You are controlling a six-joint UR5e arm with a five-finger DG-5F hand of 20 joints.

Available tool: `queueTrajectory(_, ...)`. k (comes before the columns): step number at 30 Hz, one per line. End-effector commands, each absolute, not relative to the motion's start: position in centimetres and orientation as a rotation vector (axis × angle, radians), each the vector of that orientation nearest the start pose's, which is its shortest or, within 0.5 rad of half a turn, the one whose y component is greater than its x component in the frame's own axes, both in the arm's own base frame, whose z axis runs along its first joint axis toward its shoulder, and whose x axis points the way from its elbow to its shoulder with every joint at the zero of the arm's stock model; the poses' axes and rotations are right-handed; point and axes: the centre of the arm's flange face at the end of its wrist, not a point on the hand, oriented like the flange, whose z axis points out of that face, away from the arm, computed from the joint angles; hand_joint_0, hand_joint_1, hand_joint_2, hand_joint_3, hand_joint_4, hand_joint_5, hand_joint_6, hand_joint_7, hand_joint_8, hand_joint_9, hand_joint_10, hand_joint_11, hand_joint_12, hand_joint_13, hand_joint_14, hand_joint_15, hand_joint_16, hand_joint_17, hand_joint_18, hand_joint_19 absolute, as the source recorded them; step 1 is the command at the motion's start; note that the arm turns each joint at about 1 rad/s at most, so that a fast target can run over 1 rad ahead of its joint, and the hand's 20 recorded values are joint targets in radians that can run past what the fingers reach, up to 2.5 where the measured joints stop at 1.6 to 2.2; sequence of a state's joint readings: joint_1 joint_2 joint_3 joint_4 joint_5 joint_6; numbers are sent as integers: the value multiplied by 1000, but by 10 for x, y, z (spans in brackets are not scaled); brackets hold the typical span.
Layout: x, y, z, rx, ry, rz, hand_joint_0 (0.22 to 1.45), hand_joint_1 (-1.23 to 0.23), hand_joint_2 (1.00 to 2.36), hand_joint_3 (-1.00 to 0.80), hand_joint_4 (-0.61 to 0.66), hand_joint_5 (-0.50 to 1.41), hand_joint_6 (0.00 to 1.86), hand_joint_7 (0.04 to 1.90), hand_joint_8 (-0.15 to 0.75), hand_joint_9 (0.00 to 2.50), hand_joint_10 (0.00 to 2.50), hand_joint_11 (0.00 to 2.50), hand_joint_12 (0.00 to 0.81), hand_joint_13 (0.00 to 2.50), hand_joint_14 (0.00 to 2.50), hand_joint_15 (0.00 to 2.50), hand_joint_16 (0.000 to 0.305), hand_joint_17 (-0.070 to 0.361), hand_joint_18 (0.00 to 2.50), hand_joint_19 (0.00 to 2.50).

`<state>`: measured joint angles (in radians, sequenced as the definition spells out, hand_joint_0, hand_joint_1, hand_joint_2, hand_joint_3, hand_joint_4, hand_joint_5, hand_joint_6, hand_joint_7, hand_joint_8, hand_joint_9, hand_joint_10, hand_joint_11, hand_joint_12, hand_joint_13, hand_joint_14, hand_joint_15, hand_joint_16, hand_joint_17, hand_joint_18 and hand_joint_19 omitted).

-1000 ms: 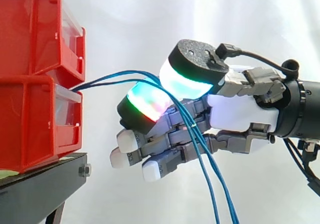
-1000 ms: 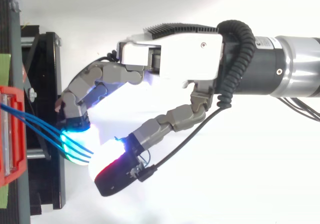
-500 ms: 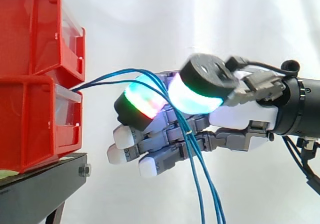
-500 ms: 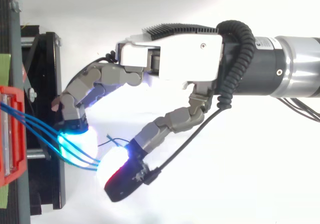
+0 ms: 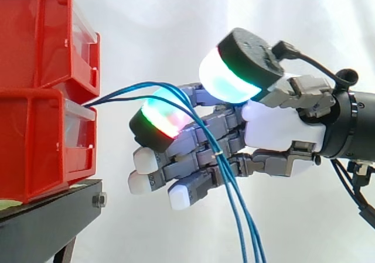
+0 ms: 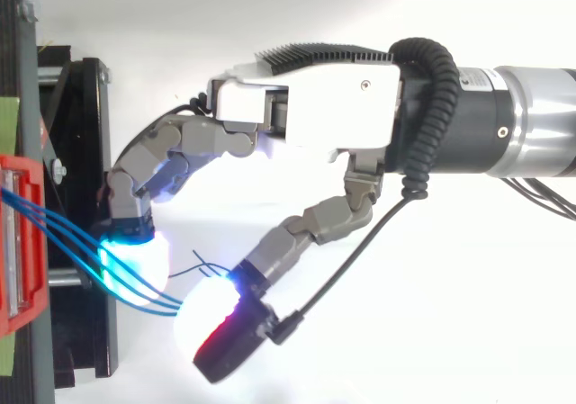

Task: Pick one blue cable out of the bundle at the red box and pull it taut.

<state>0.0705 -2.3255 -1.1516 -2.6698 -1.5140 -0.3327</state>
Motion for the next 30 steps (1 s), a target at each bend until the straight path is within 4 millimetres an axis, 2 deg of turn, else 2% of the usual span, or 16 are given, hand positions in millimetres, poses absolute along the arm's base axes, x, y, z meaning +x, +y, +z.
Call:
queueTrajectory(1,781,-84,257,878,1240,1024,580,-739,1000,-487,223,-156,830,926,326,799,13,440,366,604,7,209,61,136,724,362)
queueTrajectory(2,781,-84,257,878,1240,1024,593,-743,1006,-414,218,-152,840,952,325,817,14,455,363,617,8,223,60,135,728,370)
queueTrajectory(7,782,-84,258,877,1239,1025,590,-756,1016,-274,229,-152,867,1000,335,856,15,482,363,642,8,244,61,137,746,395)
queueTrajectory(13,781,-83,257,878,1242,1025,616,-799,1020,-207,193,-152,878,1017,336,862,13,502,364,658,9,254,60,136,765,395)
queueTrajectory(20,781,-83,257,878,1242,1025,728,-975,1017,-287,91,-171,911,986,315,817,13,514,359,652,8,237,59,133,771,351)
queueTrajectory(24,781,-83,257,877,1241,1025,797,-998,1013,-351,150,-175,914,997,297,784,15,505,351,623,9,232,58,131,743,347)
queueTrajectory(30,781,-83,257,877,1241,1025,842,-991,1003,-464,82,-197,913,942,261,690,12,476,334,554,8,215,56,126,681,326)
